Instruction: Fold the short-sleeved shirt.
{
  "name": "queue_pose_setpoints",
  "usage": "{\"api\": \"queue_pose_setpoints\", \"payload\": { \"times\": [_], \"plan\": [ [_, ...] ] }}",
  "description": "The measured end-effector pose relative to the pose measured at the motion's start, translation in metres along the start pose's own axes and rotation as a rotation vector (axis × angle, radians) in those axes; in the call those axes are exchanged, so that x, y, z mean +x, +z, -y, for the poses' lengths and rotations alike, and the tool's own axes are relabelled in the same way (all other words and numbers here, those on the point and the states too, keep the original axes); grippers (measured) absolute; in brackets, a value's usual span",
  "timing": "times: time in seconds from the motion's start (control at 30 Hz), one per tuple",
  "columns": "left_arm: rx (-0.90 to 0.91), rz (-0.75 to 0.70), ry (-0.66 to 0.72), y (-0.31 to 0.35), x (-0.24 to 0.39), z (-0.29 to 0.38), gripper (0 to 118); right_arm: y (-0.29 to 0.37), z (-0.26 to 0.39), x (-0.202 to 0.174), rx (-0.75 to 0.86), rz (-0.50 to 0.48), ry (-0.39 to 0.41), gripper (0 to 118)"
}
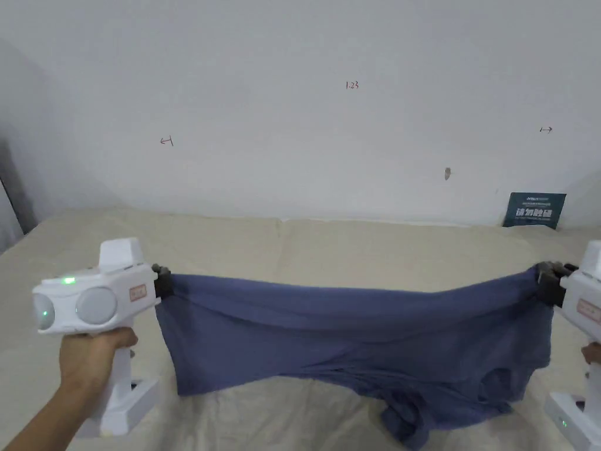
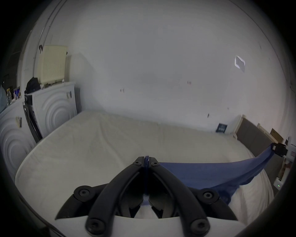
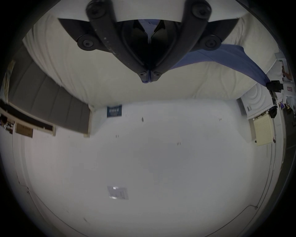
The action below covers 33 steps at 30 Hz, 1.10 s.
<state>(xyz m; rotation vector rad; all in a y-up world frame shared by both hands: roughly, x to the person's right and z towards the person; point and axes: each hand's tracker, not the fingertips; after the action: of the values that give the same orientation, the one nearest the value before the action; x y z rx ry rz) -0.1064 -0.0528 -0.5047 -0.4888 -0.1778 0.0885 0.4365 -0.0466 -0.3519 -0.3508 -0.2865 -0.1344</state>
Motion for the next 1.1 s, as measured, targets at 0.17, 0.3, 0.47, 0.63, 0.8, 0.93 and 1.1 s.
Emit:
{"api": "queue_pose_setpoints", "payload": {
  "times": [0.17,0.3,0.47,0.63,0.8,0.93,1.1],
  "plan": [
    [-0.087,-0.003,0.012,0.028,-0.021,0.07,4,0.046,0.063,0.012,-0.07,-0.008,-0.019,3],
    [-0.172,-0.017,0.031,0.061,-0.035,0.122,4,0.077,0.11,0.03,-0.123,-0.026,-0.057,3],
    [-0.25,-0.035,0.062,0.108,-0.05,0.183,4,0.137,0.167,0.036,-0.198,-0.029,-0.086,3],
    [-0.303,-0.061,0.068,0.148,-0.064,0.234,4,0.185,0.217,0.043,-0.288,-0.02,-0.081,3],
    [-0.377,-0.092,0.053,0.17,-0.073,0.279,4,0.21,0.265,0.048,-0.423,-0.015,-0.06,3],
    [-0.436,-0.107,0.058,0.17,-0.074,0.307,4,0.209,0.298,0.045,-0.541,0.037,-0.037,3],
    [-0.479,-0.129,0.049,0.159,-0.07,0.321,5,0.187,0.326,0.045,-0.661,0.084,-0.078,4]
  ]
}}
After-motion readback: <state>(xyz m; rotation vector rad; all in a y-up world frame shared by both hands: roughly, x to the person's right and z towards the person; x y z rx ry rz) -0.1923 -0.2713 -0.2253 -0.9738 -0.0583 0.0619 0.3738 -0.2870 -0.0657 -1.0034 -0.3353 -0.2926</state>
